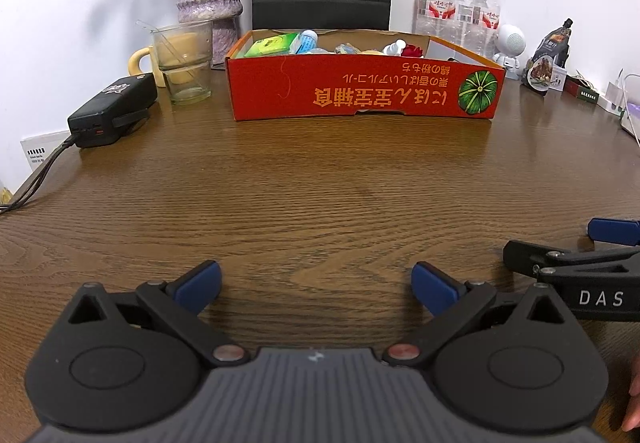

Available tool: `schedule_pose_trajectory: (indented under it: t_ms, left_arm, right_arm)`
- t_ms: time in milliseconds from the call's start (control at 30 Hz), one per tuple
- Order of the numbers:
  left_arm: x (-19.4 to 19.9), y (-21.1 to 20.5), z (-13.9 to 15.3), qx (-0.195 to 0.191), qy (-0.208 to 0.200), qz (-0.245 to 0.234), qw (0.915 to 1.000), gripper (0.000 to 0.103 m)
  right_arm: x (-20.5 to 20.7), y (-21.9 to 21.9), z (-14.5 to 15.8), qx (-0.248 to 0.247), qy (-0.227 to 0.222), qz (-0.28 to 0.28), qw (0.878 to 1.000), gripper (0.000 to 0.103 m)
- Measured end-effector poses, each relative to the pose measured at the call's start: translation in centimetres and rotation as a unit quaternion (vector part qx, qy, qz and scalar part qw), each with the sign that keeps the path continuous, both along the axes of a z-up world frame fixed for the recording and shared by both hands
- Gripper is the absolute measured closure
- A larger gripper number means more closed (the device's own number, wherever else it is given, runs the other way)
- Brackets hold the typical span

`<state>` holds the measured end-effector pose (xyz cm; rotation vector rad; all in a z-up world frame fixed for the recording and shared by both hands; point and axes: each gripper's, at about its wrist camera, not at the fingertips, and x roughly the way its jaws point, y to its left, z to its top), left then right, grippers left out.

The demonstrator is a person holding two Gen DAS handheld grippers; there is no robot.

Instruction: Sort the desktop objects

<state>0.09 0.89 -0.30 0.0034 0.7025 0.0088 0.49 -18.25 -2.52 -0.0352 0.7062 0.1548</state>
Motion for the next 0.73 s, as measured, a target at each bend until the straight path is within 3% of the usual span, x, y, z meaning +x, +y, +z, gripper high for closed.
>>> schedule_pose_trajectory:
  t_ms: [733]
  left_arm:
    - [-0.16,-0.11,-0.12,-0.001,-0.001,0.000,1.0000,0.000]
  right_arm:
    - [0.23,0.04,0.02,0.000,0.000,0.000,1.000,0.000]
